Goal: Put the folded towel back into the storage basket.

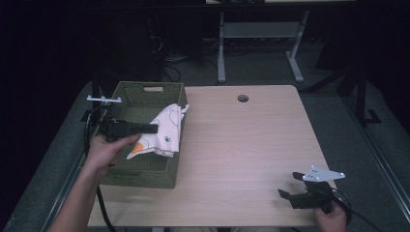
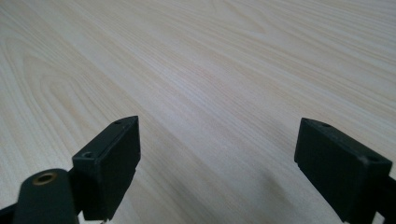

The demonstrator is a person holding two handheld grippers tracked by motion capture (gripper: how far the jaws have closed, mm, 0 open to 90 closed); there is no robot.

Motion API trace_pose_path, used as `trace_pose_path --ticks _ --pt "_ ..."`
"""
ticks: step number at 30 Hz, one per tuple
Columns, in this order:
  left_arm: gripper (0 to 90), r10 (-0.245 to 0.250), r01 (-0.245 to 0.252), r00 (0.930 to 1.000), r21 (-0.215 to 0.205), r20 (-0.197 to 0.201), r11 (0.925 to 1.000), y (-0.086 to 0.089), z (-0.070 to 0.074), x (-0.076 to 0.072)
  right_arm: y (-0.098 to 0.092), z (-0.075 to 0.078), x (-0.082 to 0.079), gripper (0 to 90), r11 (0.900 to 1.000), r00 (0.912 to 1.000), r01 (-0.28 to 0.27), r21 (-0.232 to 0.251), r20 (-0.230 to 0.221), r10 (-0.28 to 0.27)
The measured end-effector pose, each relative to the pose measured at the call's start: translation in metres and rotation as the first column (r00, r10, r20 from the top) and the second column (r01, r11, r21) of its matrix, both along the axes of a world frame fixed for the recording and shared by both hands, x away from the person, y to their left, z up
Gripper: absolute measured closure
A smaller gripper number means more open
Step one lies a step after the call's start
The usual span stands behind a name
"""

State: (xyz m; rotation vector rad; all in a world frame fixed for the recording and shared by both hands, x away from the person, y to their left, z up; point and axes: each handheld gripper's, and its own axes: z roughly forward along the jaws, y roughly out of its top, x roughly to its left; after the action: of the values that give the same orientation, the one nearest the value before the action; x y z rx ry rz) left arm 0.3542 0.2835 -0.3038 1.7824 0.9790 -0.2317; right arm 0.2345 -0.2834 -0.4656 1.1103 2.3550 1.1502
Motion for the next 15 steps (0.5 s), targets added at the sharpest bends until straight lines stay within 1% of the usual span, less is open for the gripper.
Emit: trace_pose_path --ticks 2,3,5,6,7,10,11,12,15 --pt "81.0 0.013 -0.013 0.9999 -0.005 -0.005 0.9999 0.008 -0.001 0.002 0.0 0.001 0.0 14.1 1.0 1.0 0.001 0.006 0.004 -0.001" --pt "81.0 0.013 -0.013 0.9999 -0.005 -0.005 0.9999 0.008 -0.001 0.002 0.0 0.001 0.001 14.0 1.0 1.0 0.003 0.007 0.003 -0.003" --pt "81.0 0.027 -0.027 0.9996 -0.007 -0.011 0.9996 0.012 -0.002 0.003 0.0 0.001 0.001 14.0 1.0 1.0 0.006 0.007 0.001 -0.006" --pt "81.0 0.037 -0.037 0.9992 -0.011 -0.014 0.9993 0.018 -0.002 0.005 -0.001 0.0 0.001 14.1 1.0 1.0 0.006 0.007 -0.002 -0.006" --pt "81.0 0.037 -0.037 0.9992 -0.011 -0.014 0.9993 0.018 -0.002 0.005 -0.001 0.0 0.001 14.1 1.0 1.0 0.006 0.007 -0.002 -0.006" --pt "81.0 0.047 -0.047 0.9989 0.0 -0.011 0.9989 0.026 -0.002 0.007 0.0 0.001 0.001 14.0 1.0 1.0 0.007 0.012 0.0 -0.007" --pt "81.0 0.047 -0.047 0.9989 0.0 -0.011 0.9989 0.026 -0.002 0.007 0.0 0.001 0.001 14.0 1.0 1.0 0.007 0.012 0.0 -0.007" --pt "80.9 0.059 -0.059 0.9981 0.001 -0.015 0.9982 0.031 -0.003 0.008 0.0 0.001 0.001 14.0 1.0 1.0 0.004 0.015 -0.001 -0.004" --pt "81.0 0.063 -0.063 0.9979 0.007 -0.016 0.998 0.035 -0.005 0.01 0.0 0.001 0.001 14.0 1.0 1.0 0.003 0.012 -0.003 -0.003"
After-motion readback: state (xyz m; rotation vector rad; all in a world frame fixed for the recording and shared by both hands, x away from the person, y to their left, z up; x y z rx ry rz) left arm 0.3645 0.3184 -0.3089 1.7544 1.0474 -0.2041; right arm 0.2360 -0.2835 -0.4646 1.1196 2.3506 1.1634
